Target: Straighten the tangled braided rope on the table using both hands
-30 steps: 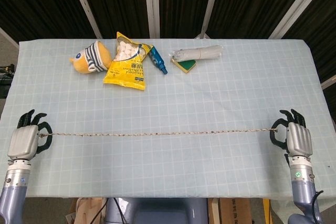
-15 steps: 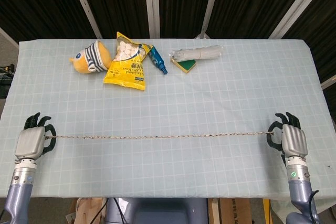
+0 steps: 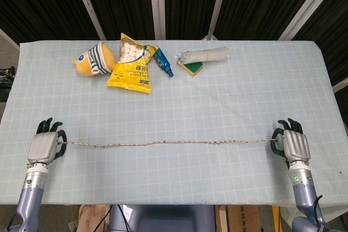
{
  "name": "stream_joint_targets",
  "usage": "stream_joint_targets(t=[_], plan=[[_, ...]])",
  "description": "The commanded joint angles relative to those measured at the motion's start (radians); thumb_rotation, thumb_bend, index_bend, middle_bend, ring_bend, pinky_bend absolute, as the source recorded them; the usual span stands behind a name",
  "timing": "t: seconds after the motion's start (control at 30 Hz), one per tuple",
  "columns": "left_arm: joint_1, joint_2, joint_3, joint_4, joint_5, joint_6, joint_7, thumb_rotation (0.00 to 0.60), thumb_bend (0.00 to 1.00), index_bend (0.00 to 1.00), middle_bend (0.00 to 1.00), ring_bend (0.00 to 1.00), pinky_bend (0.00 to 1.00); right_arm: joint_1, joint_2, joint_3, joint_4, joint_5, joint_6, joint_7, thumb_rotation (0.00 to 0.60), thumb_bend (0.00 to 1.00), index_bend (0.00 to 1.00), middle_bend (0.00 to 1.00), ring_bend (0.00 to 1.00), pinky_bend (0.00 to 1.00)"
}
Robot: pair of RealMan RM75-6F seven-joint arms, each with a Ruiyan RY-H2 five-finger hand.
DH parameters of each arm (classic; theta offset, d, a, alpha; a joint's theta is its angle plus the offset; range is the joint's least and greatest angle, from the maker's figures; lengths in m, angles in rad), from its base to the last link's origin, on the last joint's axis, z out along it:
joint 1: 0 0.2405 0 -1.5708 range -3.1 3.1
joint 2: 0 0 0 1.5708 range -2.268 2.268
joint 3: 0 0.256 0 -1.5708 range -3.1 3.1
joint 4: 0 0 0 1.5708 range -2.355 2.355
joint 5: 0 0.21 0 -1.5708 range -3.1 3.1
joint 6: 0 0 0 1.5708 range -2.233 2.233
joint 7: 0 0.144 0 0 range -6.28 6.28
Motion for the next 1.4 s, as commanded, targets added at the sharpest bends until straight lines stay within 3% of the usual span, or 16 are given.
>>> stream_joint_targets(t=[0.03, 0.2, 0.33, 0.6, 0.8, 1.03, 1.2, 1.4], plan=[[0.001, -0.003, 0.001, 0.003, 0.001, -0.001, 0.004, 0.6, 0.47, 0.54, 0.17, 0.0, 0.0, 0.003, -0.003, -0.002, 0.004, 0.01, -0.008, -0.014, 0.6, 0.52, 0.51, 0.2, 0.0, 0.0], [0.003, 0.0, 0.001, -0.002, 0.001, -0.002, 0.013, 0.6, 0.36, 0.42, 0.12, 0.0, 0.0, 0.004, 0.006, -0.002, -0.011, 0.023, -0.016, -0.031, 0.6, 0.52, 0.17, 0.09, 0.0, 0.0], [0.006, 0.008, -0.001, -0.011, 0.004, 0.002, 0.014, 0.6, 0.29, 0.34, 0.09, 0.0, 0.0, 0.005, 0.017, -0.003, -0.027, 0.039, -0.023, -0.048, 0.6, 0.53, 0.01, 0.01, 0.0, 0.0], [0.024, 0.056, -0.003, -0.067, 0.041, 0.031, -0.017, 0.6, 0.24, 0.21, 0.02, 0.0, 0.0, -0.005, 0.045, 0.008, -0.052, 0.06, 0.007, -0.077, 0.6, 0.43, 0.0, 0.0, 0.0, 0.0], [0.047, 0.11, 0.006, -0.11, 0.091, 0.058, -0.068, 0.6, 0.24, 0.2, 0.01, 0.0, 0.0, -0.013, 0.068, 0.02, -0.065, 0.084, 0.03, -0.095, 0.6, 0.31, 0.0, 0.0, 0.0, 0.0], [0.068, 0.169, 0.01, -0.163, 0.139, 0.081, -0.122, 0.6, 0.23, 0.18, 0.0, 0.0, 0.0, -0.031, 0.106, 0.013, -0.112, 0.06, 0.074, -0.113, 0.6, 0.31, 0.0, 0.0, 0.0, 0.0], [0.116, 0.214, 0.041, -0.173, 0.263, 0.178, -0.182, 0.6, 0.19, 0.11, 0.0, 0.0, 0.0, -0.078, 0.145, -0.02, -0.147, -0.105, 0.194, -0.065, 0.6, 0.31, 0.0, 0.0, 0.0, 0.0], [0.209, 0.282, 0.118, -0.128, 0.421, 0.309, -0.305, 0.6, 0.16, 0.04, 0.0, 0.0, 0.0, -0.17, 0.209, -0.124, -0.163, -0.349, 0.337, 0.027, 0.6, 0.31, 0.0, 0.0, 0.0, 0.0]])
